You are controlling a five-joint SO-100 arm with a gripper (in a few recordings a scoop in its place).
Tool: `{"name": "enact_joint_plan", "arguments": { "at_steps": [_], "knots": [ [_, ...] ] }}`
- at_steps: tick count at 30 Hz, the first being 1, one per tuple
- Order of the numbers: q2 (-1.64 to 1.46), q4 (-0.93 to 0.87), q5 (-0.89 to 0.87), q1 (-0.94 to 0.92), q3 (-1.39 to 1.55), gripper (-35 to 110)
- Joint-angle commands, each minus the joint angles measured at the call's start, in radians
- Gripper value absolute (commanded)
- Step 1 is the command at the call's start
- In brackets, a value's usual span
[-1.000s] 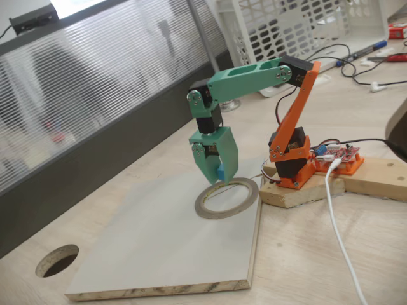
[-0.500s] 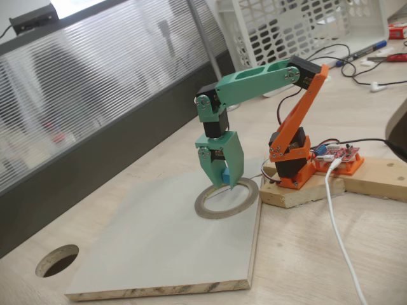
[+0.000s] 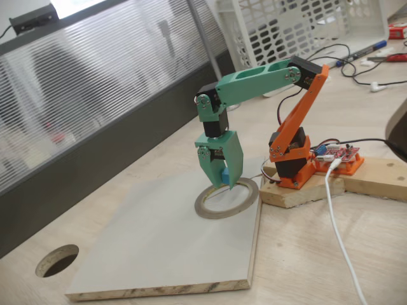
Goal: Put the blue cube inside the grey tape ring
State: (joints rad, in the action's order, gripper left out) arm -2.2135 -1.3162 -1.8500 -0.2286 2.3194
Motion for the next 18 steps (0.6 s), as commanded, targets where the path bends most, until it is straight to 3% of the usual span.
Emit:
{"name": "enact_joint_plan", "arguments": {
  "at_steps": [1,11,18],
  "knots": [
    [-0.028,-0.011,-0.009,-0.011,0.006,0],
    [-0.029,-0.012,-0.015,-0.021,0.000,5],
    [-0.029,-0.015,-0.017,-0.011,0.003,53]
  ]
}}
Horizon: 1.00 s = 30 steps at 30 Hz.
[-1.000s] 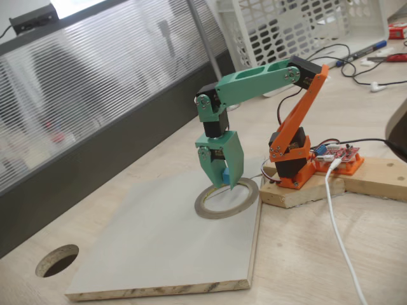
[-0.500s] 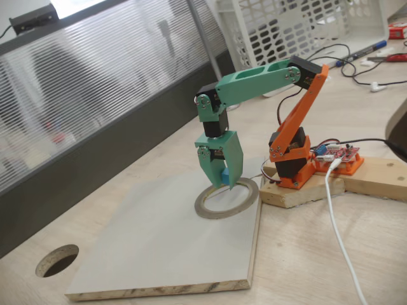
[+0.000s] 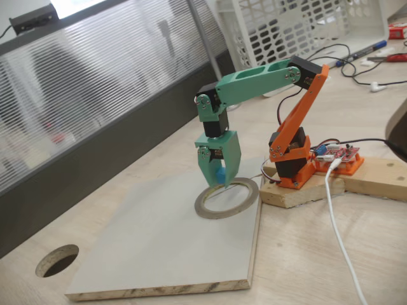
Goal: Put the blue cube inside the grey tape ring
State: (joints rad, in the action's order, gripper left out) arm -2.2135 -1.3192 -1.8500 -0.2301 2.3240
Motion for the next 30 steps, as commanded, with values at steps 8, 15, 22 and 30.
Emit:
{"name": "enact_joint_plan", "arguments": {
  "at_steps": [8,15,22,30],
  "knots": [
    [-0.015,-0.074,-0.017,-0.011,-0.008,104],
    [-0.025,-0.081,-0.017,-0.011,-0.011,99],
    [-0.029,-0.141,-0.011,-0.017,-0.052,97],
    [-0.011,-0.428,-0.011,-0.020,-0.397,97]
  ]
}}
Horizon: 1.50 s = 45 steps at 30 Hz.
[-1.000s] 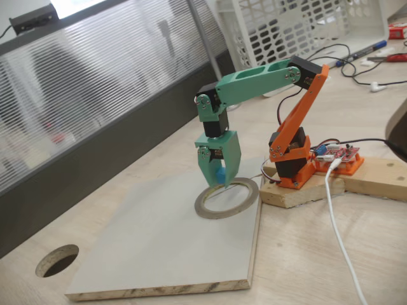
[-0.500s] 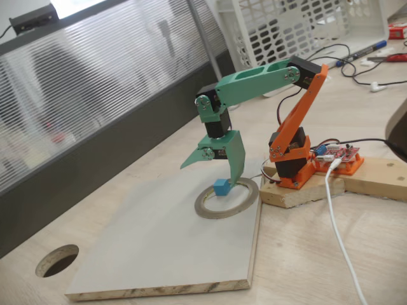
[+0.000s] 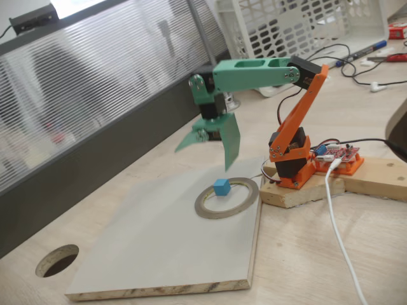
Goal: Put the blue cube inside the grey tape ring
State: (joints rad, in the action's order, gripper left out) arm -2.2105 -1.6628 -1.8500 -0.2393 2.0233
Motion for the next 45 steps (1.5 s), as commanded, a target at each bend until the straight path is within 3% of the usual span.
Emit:
{"name": "enact_joint_plan", "arguments": {
  "at_steps": [1,13,16,19,28,32,38,45],
  "knots": [
    [-0.014,-0.098,-0.009,-0.011,-0.114,97],
    [-0.015,-0.118,-0.008,-0.014,-0.140,97],
    [-0.015,-0.120,-0.008,-0.014,-0.127,91],
    [-0.015,-0.120,-0.006,-0.012,-0.127,74],
    [-0.017,-0.103,-0.003,0.000,-0.140,-5],
    [-0.017,-0.104,-0.002,0.018,-0.129,0],
    [-0.015,-0.104,-0.002,0.192,-0.127,4],
    [-0.015,-0.107,-0.005,0.189,-0.126,4]
  ]
}}
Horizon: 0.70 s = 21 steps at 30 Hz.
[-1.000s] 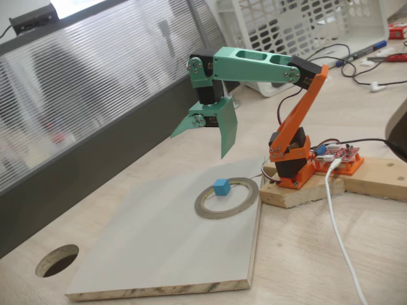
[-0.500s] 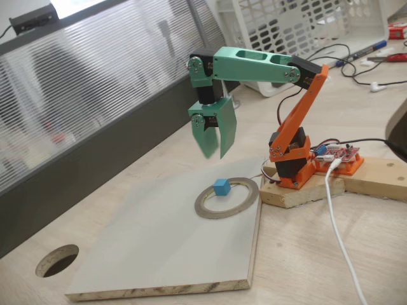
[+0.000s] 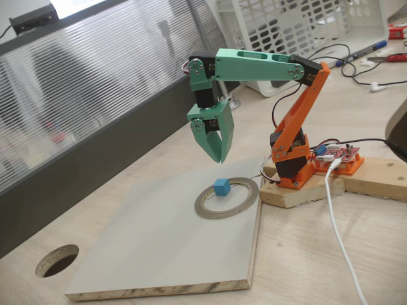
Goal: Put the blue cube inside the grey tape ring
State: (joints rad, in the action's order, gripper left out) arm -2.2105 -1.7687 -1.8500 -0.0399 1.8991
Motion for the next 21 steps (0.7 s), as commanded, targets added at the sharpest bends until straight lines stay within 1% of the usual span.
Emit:
{"name": "enact_joint_plan", "arguments": {
  "at_steps": [1,15,21],
  "knots": [
    [-0.015,-0.006,-0.005,-0.011,-0.002,4],
    [-0.025,0.002,0.003,0.000,-0.002,4],
    [-0.020,0.002,0.167,-0.012,-0.003,4]
  ]
}}
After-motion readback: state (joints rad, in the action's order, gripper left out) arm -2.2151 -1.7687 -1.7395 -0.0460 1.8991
